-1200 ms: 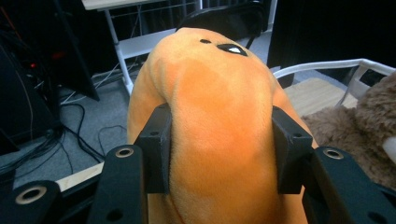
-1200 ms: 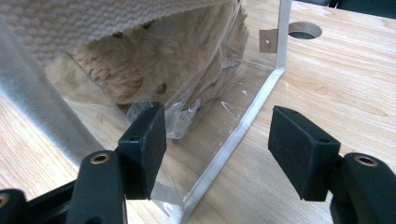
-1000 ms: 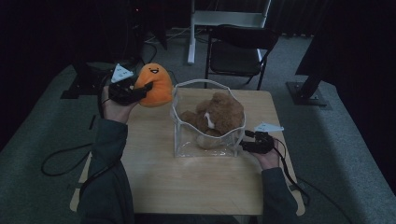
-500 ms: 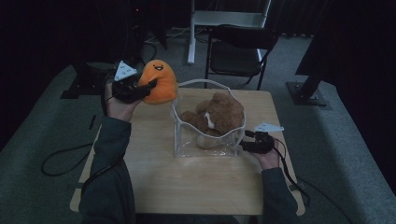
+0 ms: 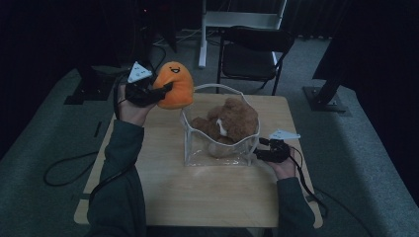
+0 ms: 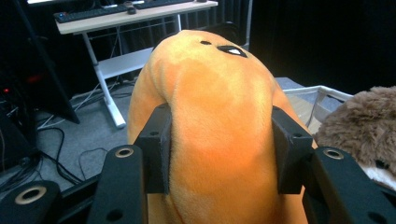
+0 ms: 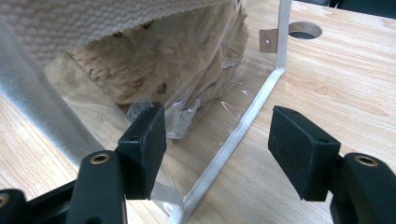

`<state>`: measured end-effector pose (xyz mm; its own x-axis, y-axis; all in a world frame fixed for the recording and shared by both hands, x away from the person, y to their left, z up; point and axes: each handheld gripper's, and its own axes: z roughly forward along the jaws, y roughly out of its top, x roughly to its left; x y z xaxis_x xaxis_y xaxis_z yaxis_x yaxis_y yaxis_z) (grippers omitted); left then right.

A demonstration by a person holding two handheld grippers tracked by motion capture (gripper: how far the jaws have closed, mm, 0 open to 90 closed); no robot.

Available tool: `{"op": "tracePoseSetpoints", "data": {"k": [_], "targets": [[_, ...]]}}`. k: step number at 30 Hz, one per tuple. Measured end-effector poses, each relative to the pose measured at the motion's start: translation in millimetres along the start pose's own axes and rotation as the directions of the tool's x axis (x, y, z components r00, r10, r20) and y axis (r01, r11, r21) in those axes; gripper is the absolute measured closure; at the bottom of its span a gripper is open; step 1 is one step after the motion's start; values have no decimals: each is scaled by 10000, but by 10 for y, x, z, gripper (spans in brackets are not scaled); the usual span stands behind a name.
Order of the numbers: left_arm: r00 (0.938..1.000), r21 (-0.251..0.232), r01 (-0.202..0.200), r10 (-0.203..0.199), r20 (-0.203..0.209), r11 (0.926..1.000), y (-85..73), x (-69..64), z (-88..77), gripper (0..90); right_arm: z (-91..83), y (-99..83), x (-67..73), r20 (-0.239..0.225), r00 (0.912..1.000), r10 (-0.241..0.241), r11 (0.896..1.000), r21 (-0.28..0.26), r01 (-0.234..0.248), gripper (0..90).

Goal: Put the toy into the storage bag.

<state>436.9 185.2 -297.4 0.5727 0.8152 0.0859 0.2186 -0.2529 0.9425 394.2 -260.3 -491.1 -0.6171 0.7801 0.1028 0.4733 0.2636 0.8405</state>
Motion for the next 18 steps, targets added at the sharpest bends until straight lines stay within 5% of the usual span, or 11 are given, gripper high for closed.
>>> {"op": "tracePoseSetpoints", "data": {"k": [18], "targets": [[9992, 4, -164, 164, 363, 9999, 92, -116, 149, 507, -1, -1, -1, 7, 10000, -15, 10000, 7, 15, 359]]}}
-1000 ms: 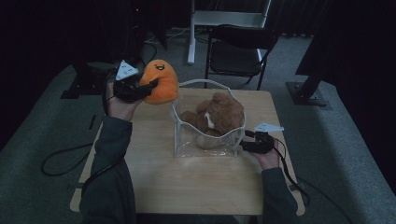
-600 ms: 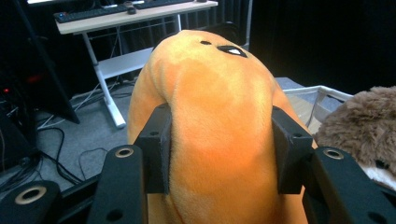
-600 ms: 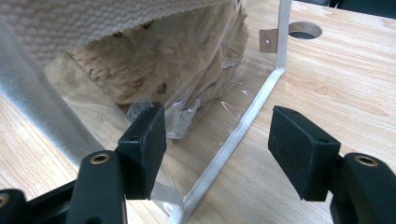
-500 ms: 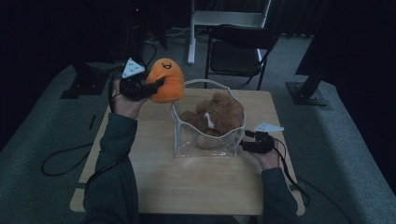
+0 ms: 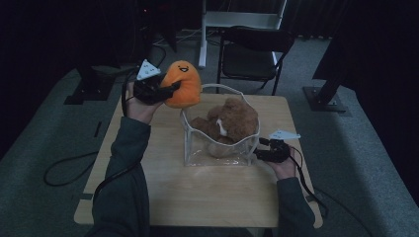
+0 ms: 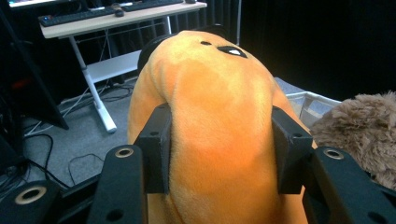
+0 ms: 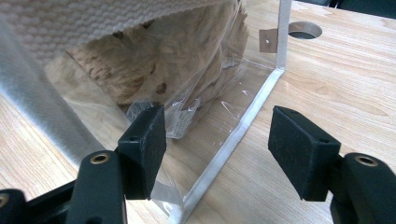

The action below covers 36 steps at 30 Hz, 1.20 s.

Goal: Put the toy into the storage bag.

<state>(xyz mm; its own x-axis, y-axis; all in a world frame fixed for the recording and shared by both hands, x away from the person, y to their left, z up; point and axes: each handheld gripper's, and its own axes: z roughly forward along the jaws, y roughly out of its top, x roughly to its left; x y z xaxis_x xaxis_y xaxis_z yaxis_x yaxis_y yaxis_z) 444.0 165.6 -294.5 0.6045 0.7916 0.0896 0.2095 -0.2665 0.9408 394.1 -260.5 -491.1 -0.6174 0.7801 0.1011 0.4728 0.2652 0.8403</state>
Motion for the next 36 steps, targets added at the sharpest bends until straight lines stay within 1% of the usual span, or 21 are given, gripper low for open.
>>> {"op": "tracePoseSetpoints", "data": {"k": [22, 27, 30, 36], "targets": [[9989, 256, 23, -35, 469, 9997, 34, -117, 257, 507, -1, -2, -3, -13, 10000, -9, 10000, -4, 9, 358], [9989, 241, 79, -90, 452, 9997, 34, -138, 299, 507, -1, -2, -4, -14, 10000, -6, 10000, 2, 6, 357], [9988, 293, 144, -158, 459, 9995, 27, -135, 329, 506, -2, -3, -5, -24, 10000, -2, 10000, 5, 2, 356], [9984, 406, 149, -171, 544, 9991, 16, -150, 389, 506, 0, -3, -6, -37, 10000, 7, 10000, 0, -7, 355]]}}
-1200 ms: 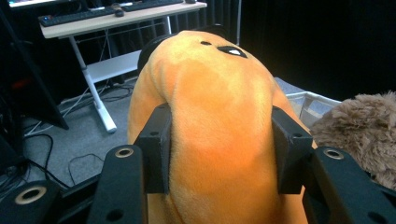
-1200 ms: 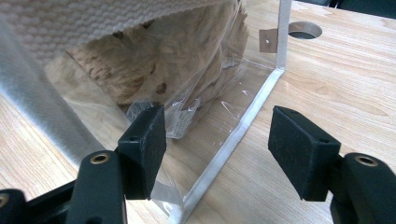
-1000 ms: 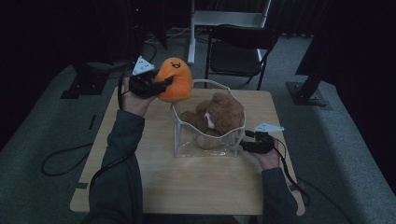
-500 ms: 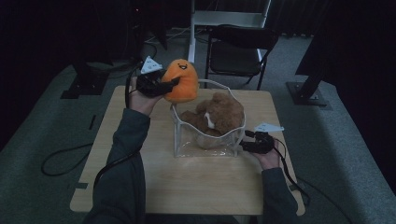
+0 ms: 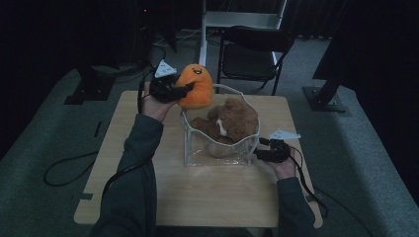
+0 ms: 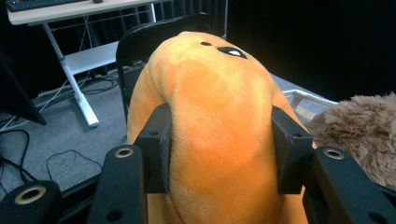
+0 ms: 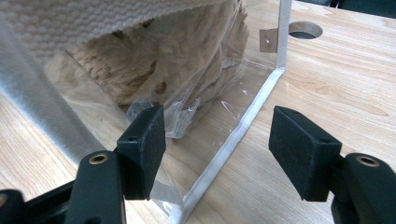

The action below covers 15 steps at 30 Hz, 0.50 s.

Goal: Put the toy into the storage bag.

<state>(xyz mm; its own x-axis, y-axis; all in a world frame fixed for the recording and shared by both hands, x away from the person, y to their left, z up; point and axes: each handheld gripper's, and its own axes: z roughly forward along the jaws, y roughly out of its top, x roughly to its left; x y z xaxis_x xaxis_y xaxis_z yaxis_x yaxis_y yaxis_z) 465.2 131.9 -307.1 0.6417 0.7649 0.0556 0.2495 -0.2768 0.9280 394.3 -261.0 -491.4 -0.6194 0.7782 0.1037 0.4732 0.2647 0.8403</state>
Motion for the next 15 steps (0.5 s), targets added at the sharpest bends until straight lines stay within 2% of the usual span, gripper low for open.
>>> {"op": "tracePoseSetpoints", "data": {"k": [15], "targets": [[10000, 240, -36, 34, 90, 9997, 11, -53, 146, 505, 0, 0, -1, 2, 10000, 4, 10000, -2, -4, 353]]}}
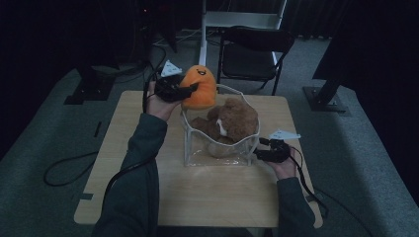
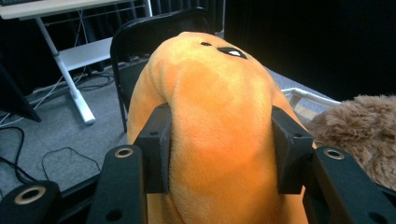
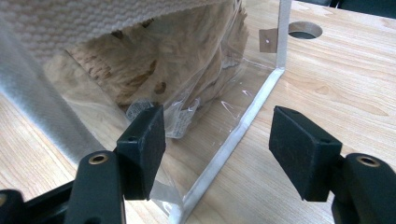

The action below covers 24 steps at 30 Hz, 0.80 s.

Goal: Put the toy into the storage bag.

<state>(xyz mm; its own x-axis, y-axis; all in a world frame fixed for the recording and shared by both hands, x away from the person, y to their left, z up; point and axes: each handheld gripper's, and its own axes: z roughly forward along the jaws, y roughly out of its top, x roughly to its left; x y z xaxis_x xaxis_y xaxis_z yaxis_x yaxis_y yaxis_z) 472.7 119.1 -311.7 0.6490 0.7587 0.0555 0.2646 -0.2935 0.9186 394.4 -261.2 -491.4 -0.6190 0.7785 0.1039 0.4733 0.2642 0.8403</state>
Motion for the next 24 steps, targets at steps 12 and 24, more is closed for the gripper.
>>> {"op": "tracePoseSetpoints", "data": {"k": [12, 24], "targets": [[10000, 214, -27, 25, 82, 9998, 6, -50, 113, 503, -1, -1, 1, 13, 10000, 0, 10000, -5, 0, 353], [9998, 372, 64, -72, 202, 9993, -4, -52, 188, 501, 0, -4, -2, -3, 10000, 3, 10000, -1, -3, 350]]}}
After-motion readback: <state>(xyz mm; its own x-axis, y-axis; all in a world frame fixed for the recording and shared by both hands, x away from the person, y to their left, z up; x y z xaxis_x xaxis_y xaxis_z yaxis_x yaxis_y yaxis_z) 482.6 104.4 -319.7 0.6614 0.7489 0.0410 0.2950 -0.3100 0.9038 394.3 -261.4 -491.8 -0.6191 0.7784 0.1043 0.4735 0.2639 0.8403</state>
